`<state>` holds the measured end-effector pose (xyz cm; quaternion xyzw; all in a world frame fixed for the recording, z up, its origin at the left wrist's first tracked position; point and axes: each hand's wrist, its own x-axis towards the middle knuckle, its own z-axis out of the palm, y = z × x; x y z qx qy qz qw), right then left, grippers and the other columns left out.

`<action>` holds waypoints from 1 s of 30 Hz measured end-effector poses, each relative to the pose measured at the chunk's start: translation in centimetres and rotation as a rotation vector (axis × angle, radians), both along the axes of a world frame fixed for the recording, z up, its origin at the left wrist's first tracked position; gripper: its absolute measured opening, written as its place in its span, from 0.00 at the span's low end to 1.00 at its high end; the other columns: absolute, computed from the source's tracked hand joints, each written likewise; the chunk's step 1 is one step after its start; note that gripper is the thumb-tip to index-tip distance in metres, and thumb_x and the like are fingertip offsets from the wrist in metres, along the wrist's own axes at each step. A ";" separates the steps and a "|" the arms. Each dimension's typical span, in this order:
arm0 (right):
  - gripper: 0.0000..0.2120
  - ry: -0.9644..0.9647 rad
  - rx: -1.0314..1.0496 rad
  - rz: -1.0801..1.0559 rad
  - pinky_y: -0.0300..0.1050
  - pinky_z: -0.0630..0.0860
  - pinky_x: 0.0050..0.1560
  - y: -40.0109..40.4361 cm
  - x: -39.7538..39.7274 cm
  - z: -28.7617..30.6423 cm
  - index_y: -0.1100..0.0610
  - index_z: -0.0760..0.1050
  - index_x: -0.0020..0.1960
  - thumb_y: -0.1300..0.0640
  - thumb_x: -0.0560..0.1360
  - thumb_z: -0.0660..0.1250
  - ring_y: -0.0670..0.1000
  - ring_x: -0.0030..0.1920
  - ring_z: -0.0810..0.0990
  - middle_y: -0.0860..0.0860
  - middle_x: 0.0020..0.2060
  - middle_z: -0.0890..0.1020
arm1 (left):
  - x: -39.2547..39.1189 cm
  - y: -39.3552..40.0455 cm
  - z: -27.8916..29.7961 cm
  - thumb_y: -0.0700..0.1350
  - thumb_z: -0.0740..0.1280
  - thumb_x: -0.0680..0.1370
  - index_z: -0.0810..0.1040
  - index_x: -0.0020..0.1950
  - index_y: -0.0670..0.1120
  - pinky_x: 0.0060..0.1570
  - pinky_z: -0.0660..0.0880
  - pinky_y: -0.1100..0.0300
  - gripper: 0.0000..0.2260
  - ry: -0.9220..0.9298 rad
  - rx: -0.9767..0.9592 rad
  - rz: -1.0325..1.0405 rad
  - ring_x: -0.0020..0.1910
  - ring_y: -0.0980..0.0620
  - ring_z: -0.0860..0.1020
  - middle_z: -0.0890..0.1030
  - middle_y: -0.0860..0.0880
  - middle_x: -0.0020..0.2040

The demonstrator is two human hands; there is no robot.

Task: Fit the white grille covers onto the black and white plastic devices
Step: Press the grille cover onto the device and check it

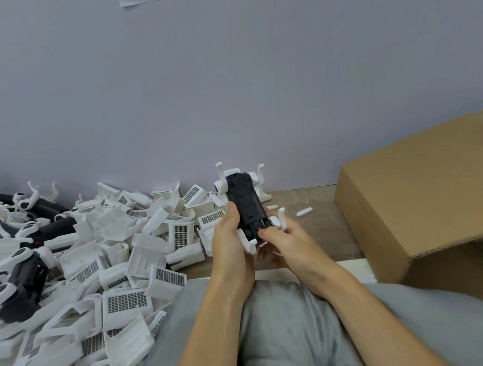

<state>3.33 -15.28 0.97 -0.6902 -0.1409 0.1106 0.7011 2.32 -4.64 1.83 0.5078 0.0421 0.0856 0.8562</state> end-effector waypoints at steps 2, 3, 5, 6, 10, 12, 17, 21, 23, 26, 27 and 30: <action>0.18 0.008 0.011 -0.005 0.50 0.71 0.45 -0.1 0.1 -0.1 0.55 0.78 0.55 0.48 0.69 0.63 0.49 0.37 0.77 0.51 0.39 0.82 | 0.0 0.0 0.0 0.57 0.54 0.84 0.87 0.40 0.46 0.24 0.71 0.64 0.27 0.012 0.020 -0.036 0.28 0.50 0.78 0.83 0.43 0.36; 0.18 0.015 0.024 0.006 0.50 0.70 0.44 -0.1 0.2 -0.1 0.56 0.78 0.54 0.48 0.69 0.63 0.49 0.38 0.77 0.51 0.39 0.82 | 0.0 -0.1 -0.1 0.57 0.54 0.84 0.86 0.37 0.47 0.23 0.70 0.64 0.28 0.024 0.021 -0.042 0.26 0.50 0.77 0.83 0.44 0.35; 0.17 0.026 0.058 0.072 0.47 0.68 0.39 -0.3 0.3 0.0 0.57 0.78 0.51 0.50 0.67 0.60 0.50 0.37 0.77 0.52 0.39 0.82 | 0.0 0.0 -0.1 0.56 0.54 0.84 0.87 0.37 0.47 0.23 0.70 0.63 0.27 0.061 -0.026 -0.025 0.25 0.49 0.77 0.82 0.44 0.34; 0.17 0.017 0.081 0.101 0.45 0.68 0.37 -0.3 0.2 0.2 0.56 0.79 0.50 0.52 0.66 0.58 0.50 0.37 0.78 0.52 0.39 0.82 | 0.1 0.1 0.0 0.55 0.54 0.84 0.87 0.42 0.45 0.26 0.72 0.61 0.25 0.070 -0.087 0.003 0.27 0.47 0.78 0.83 0.43 0.36; 0.18 -0.050 0.132 -0.231 0.41 0.73 0.39 -0.6 0.5 0.5 0.56 0.81 0.51 0.59 0.69 0.55 0.52 0.42 0.80 0.53 0.40 0.83 | 0.3 1.2 0.4 0.49 0.57 0.84 0.79 0.59 0.40 0.53 0.74 0.51 0.16 0.008 -0.405 0.221 0.47 0.43 0.82 0.85 0.39 0.47; 0.13 -0.175 -0.080 -0.511 0.39 0.73 0.48 -1.1 0.8 0.4 0.53 0.80 0.53 0.62 0.76 0.58 0.49 0.51 0.79 0.49 0.49 0.82 | 0.2 1.6 0.6 0.47 0.61 0.83 0.80 0.56 0.42 0.58 0.72 0.51 0.12 0.000 -0.475 0.261 0.49 0.44 0.81 0.84 0.41 0.48; 0.30 -0.233 -0.726 -0.365 0.57 0.60 0.71 -1.0 0.9 -0.8 0.46 0.68 0.73 0.41 0.74 0.70 0.51 0.72 0.63 0.45 0.68 0.69 | 0.4 1.6 0.6 0.46 0.67 0.80 0.81 0.47 0.47 0.40 0.76 0.58 0.05 0.050 -0.465 0.246 0.38 0.52 0.81 0.83 0.49 0.41; 0.24 -0.213 -0.899 -0.332 0.54 0.64 0.63 -0.9 1.1 -1.3 0.47 0.73 0.65 0.41 0.73 0.72 0.55 0.67 0.68 0.48 0.64 0.74 | 0.6 1.2 0.6 0.45 0.69 0.78 0.80 0.48 0.45 0.37 0.79 0.56 0.04 0.072 -0.382 0.229 0.33 0.55 0.79 0.80 0.51 0.36; 0.16 -0.233 -0.918 -0.363 0.52 0.68 0.61 -0.9 1.3 -1.4 0.48 0.76 0.60 0.46 0.74 0.71 0.54 0.62 0.73 0.48 0.58 0.79 | 0.7 0.9 0.5 0.44 0.71 0.78 0.76 0.58 0.43 0.48 0.78 0.50 0.11 0.062 -0.291 0.255 0.40 0.50 0.79 0.80 0.47 0.43; 0.09 -0.221 -0.704 -0.458 0.45 0.69 0.47 -0.9 1.3 -1.0 0.52 0.76 0.52 0.48 0.75 0.69 0.51 0.47 0.74 0.50 0.49 0.80 | 0.9 0.6 0.2 0.43 0.73 0.76 0.72 0.63 0.41 0.45 0.75 0.53 0.18 0.062 -0.188 0.283 0.39 0.49 0.77 0.78 0.43 0.46; 0.09 -0.178 -0.564 -0.503 0.43 0.69 0.43 -1.0 1.3 -0.7 0.53 0.76 0.54 0.50 0.77 0.66 0.50 0.45 0.75 0.51 0.48 0.80 | 0.9 0.5 0.1 0.43 0.74 0.74 0.73 0.64 0.40 0.42 0.75 0.55 0.21 0.070 -0.166 0.268 0.38 0.49 0.77 0.78 0.44 0.44; 0.13 0.024 -0.130 -0.578 0.37 0.73 0.32 -1.4 1.6 0.0 0.58 0.78 0.52 0.54 0.81 0.56 0.48 0.35 0.81 0.54 0.42 0.85 | 0.9 0.6 -0.2 0.44 0.79 0.67 0.80 0.52 0.39 0.44 0.75 0.53 0.18 0.091 -0.082 0.207 0.38 0.46 0.78 0.79 0.45 0.38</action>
